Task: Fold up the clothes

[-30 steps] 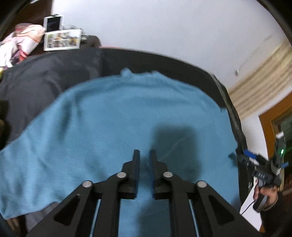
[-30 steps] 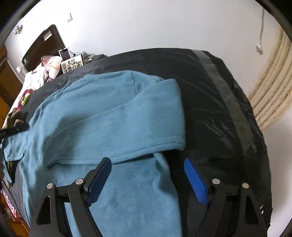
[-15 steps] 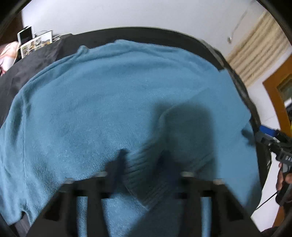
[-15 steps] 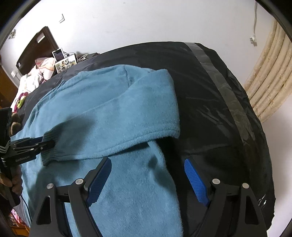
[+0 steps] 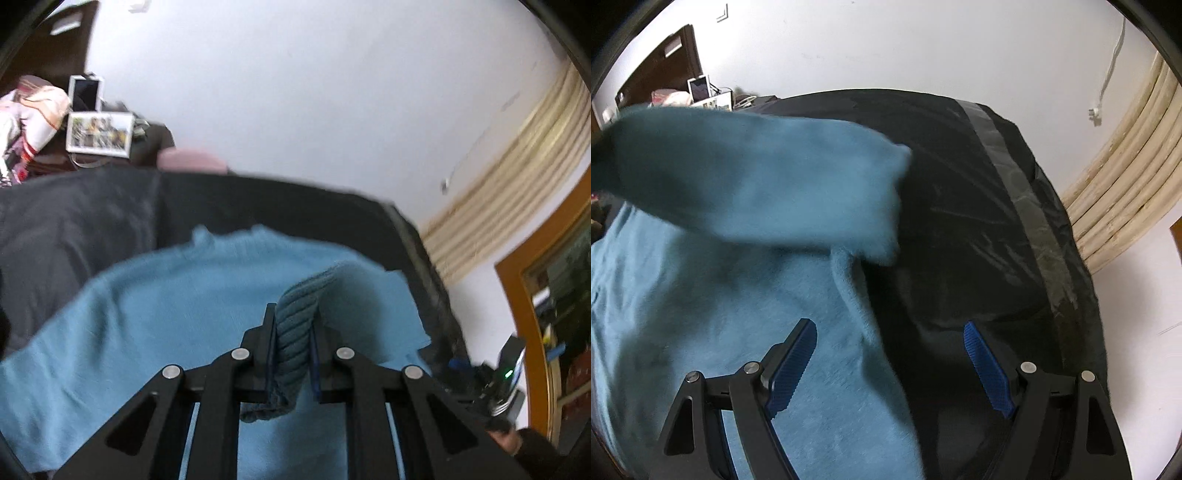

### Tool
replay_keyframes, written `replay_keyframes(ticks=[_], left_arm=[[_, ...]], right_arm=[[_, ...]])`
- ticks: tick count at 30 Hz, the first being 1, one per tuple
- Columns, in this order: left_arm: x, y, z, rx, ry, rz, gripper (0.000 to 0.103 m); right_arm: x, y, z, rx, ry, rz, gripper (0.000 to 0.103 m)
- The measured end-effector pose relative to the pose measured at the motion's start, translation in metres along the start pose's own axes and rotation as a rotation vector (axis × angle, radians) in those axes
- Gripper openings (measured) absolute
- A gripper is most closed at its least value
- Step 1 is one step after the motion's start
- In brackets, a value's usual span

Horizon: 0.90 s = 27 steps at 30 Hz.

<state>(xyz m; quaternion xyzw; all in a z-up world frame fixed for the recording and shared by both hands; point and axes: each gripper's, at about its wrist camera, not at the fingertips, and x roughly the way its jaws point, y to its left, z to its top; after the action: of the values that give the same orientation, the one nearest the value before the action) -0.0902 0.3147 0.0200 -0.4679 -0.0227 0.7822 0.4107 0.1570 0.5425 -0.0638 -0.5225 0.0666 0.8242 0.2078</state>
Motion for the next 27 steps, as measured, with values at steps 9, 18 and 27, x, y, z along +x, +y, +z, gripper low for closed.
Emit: replay_keyframes(ticks=[9, 18, 27], left_arm=[[-0.017, 0.058, -0.015, -0.091, 0.041, 0.110, 0.016], [0.028, 0.114, -0.059, -0.201, 0.258, 0.280, 0.025], [0.023, 0.100, -0.072, -0.088, 0.240, 0.497, 0.049]], right_arm=[[0.026, 0.012, 0.031, -0.028, -0.027, -0.004, 0.084], [0.046, 0.005, 0.051, -0.017, 0.008, -0.144, 0.084], [0.020, 0.060, 0.067, -0.142, -0.118, 0.069, 0.084]])
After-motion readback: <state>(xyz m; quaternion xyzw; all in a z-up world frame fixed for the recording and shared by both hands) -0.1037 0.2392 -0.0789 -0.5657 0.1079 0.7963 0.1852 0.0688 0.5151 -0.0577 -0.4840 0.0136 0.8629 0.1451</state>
